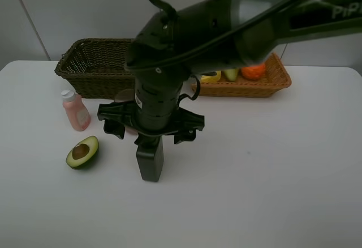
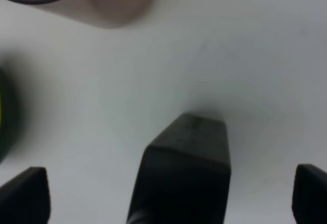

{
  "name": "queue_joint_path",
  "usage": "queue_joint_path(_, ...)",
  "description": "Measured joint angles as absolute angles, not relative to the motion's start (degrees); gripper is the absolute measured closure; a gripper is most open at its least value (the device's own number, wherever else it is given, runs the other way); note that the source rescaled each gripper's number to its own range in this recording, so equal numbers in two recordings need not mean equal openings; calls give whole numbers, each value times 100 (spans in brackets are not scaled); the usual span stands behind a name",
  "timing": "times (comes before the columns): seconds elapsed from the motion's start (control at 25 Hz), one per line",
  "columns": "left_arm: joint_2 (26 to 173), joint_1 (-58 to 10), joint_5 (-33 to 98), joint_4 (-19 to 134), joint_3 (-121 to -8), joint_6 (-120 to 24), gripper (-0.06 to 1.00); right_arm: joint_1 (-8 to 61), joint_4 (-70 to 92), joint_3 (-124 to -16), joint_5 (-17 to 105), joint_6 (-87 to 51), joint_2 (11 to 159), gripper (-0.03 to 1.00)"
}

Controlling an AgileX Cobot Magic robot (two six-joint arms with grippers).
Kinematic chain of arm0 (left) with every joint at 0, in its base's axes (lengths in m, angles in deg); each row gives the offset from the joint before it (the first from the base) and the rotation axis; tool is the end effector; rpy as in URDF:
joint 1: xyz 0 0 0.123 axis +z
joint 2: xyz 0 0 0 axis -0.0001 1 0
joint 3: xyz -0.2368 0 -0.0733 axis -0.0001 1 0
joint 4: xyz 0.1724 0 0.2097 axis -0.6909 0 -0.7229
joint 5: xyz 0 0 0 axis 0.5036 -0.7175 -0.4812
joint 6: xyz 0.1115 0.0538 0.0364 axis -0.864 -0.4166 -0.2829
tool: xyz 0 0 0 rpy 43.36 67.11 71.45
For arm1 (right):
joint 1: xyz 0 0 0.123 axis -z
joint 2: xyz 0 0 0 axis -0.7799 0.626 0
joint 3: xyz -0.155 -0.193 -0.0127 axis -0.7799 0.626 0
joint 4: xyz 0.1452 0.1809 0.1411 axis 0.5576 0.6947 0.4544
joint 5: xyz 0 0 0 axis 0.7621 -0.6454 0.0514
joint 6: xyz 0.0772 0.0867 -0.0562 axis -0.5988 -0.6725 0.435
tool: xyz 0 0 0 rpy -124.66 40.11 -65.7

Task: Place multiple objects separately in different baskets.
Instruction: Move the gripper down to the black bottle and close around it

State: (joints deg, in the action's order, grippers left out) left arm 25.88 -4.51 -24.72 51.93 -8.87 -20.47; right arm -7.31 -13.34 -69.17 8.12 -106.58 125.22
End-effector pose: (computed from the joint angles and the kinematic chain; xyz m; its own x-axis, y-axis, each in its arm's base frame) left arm 0.0883 -0.0224 0.2426 -0.5182 0.0892 -0.8506 0.2041 0.9787 -0.0217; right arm 0.2395 0.3420 0.0984 -0.9425 -0.0311 -0.3328 -0.0773 0.9889 0.1266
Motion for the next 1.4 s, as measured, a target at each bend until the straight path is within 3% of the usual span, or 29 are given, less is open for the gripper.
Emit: queue_joint_path(1.4,2588,-451,-2472,5193,-887,-2047,-5,-612,-1185,-6917,896,-10597,12828,-3)
